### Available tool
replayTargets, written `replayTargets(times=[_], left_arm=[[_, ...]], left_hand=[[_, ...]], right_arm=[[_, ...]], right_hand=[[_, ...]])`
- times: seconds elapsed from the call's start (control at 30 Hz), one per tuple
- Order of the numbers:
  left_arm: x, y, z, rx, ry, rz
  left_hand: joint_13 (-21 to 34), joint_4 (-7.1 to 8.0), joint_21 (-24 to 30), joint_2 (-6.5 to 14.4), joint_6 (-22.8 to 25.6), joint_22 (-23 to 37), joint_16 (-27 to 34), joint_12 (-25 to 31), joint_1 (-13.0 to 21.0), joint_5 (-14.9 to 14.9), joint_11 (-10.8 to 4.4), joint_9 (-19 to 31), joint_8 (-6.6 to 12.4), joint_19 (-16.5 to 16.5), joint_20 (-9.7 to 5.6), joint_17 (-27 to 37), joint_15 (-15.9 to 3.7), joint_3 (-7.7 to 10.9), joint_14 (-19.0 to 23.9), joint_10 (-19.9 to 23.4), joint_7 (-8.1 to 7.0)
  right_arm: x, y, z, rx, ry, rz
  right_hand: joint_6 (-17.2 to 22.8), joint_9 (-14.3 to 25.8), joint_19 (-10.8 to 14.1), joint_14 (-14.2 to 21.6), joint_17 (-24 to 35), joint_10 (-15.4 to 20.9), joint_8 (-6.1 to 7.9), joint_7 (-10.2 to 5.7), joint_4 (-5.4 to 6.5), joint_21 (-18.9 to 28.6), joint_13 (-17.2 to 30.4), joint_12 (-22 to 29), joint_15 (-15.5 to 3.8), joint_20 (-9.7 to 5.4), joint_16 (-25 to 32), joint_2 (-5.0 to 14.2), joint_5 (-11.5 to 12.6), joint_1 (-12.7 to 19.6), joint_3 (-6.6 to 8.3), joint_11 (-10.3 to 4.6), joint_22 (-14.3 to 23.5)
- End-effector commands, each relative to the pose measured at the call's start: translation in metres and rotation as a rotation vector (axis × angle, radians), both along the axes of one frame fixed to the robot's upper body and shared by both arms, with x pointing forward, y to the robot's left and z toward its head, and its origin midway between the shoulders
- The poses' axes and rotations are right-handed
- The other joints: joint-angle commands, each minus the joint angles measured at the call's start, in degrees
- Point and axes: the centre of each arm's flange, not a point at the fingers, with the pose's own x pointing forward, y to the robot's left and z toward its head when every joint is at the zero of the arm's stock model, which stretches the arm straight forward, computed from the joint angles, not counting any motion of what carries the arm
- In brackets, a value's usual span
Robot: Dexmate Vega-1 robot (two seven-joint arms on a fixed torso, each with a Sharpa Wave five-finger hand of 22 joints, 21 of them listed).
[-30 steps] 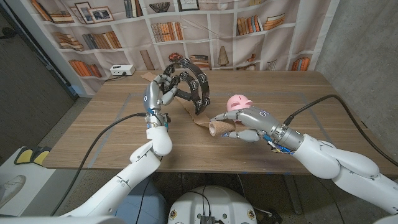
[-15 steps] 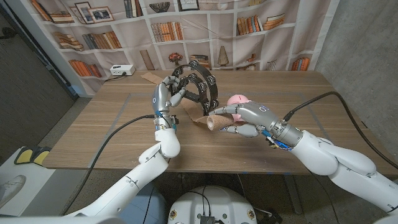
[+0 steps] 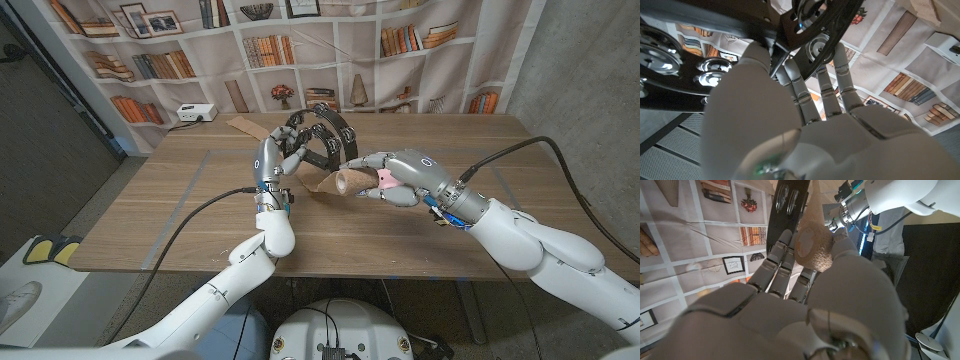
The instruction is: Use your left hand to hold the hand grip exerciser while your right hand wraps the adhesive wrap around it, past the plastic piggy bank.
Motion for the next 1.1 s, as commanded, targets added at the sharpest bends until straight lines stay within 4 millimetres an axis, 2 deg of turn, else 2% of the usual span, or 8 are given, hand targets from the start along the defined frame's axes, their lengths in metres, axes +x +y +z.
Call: replayTargets(times=[0.03,0.27,0.57,0.8,1.1], left_arm=[[0.004,-0.001,0.002,-0.012,-0.030,0.006],[0.011,-0.008,0.005,-0.022,-0.054,0.002],[0.021,-0.026,-0.002,0.013,-0.035,-0.033],[0.025,-0.036,-0.005,0.043,-0.027,-0.064],[0.024,-0.038,-0.003,0.057,-0.025,-0.075]], left_hand=[[0.26,0.00,-0.27,3.50,0.20,0.26,11.80,0.15,3.37,3.95,0.22,-0.01,0.30,4.94,-7.18,17.10,-16.23,4.01,16.86,0.23,-0.09],[0.33,-0.06,-0.40,3.58,0.11,0.15,11.62,0.12,3.59,3.67,0.09,-0.26,0.33,4.91,-7.21,17.11,-16.24,3.92,16.93,-0.06,-0.24],[-0.18,-0.04,-0.46,3.65,0.12,0.24,11.36,-0.08,3.72,3.39,0.13,-0.51,0.40,4.75,-7.25,17.11,-16.09,3.76,16.82,0.03,-0.21],[-0.05,-0.04,-0.50,3.69,0.05,0.29,11.19,0.04,3.82,3.22,0.15,-0.56,0.48,4.75,-7.26,16.98,-16.14,3.64,16.72,0.04,-0.19],[-0.15,0.01,-0.56,3.69,0.08,0.39,11.12,0.07,3.85,3.03,0.07,-0.78,0.56,4.82,-7.28,16.95,-16.14,3.45,16.92,0.07,-0.27]], right_arm=[[-0.002,0.001,0.014,0.028,-0.007,0.023],[-0.001,0.010,0.009,0.039,0.019,0.051],[-0.003,0.014,0.020,0.067,0.007,0.056],[-0.004,0.010,0.037,0.105,-0.043,0.041],[-0.001,0.002,0.057,0.128,-0.099,0.022]], right_hand=[[0.01,0.12,-0.08,0.03,0.21,1.17,-0.03,0.21,1.39,0.37,1.69,0.04,-10.25,-4.49,-0.31,1.67,0.27,0.65,1.23,-0.55,0.32],[0.00,0.11,-0.14,0.08,0.21,1.25,-0.08,0.31,1.56,0.56,1.75,-0.02,-10.16,-4.46,-0.45,1.71,0.25,0.40,1.19,-0.55,0.35],[0.09,0.11,-0.21,0.12,0.23,1.28,-0.09,0.36,1.59,0.74,1.76,-0.14,-10.21,-4.41,-0.59,1.74,0.26,0.33,1.22,-0.55,0.37],[0.05,0.10,-0.27,0.18,0.26,1.38,-0.13,0.47,1.55,0.90,1.81,-0.18,-10.31,-4.37,-0.67,1.77,0.27,0.39,1.28,-0.55,0.39],[0.27,0.10,-0.24,0.46,0.36,1.76,-0.10,0.55,1.61,1.19,1.89,-0.16,-10.33,-4.42,-0.69,1.92,0.28,0.32,1.34,-0.55,0.42]])
